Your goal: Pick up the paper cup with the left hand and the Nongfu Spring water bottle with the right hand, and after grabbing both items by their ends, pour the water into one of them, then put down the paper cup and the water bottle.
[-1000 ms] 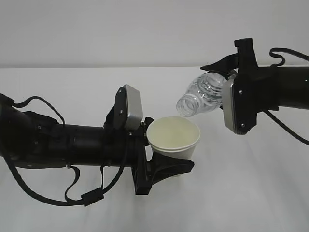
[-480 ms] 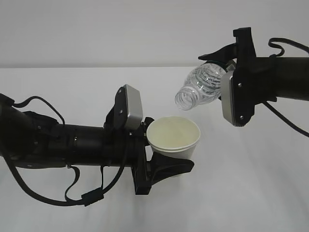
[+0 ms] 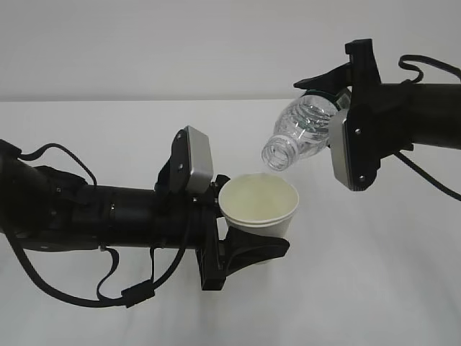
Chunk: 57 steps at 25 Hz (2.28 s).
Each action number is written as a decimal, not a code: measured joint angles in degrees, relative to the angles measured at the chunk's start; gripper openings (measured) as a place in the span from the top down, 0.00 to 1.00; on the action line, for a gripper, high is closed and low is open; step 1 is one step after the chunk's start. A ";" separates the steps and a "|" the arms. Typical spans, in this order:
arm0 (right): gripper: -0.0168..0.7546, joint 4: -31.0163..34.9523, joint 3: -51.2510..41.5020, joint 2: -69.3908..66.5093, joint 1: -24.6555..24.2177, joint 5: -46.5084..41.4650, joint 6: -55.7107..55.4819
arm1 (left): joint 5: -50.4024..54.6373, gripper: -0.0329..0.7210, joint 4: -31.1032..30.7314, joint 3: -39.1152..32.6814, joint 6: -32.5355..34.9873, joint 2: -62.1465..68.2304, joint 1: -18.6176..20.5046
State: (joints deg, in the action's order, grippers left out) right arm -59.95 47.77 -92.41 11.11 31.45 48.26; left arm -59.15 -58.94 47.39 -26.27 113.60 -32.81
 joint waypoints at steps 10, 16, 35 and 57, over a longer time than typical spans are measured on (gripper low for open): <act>0.34 0.00 0.00 0.00 0.00 0.24 2.19 | 0.00 0.32 0.00 0.00 0.00 0.00 0.00; 0.34 0.00 0.00 0.00 0.00 0.33 2.83 | 0.00 0.32 0.00 0.00 0.00 0.00 0.00; 0.34 0.00 0.00 0.00 0.00 0.84 3.83 | -2.41 0.32 -2.45 0.00 -3.79 0.00 0.00; 0.34 0.00 0.00 0.00 0.00 1.35 3.83 | -2.50 0.32 -4.84 0.00 -4.96 0.00 0.00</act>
State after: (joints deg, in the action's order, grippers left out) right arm -59.95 47.77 -92.41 11.11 32.80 52.09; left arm -61.65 -63.77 47.39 -31.24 113.60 -32.81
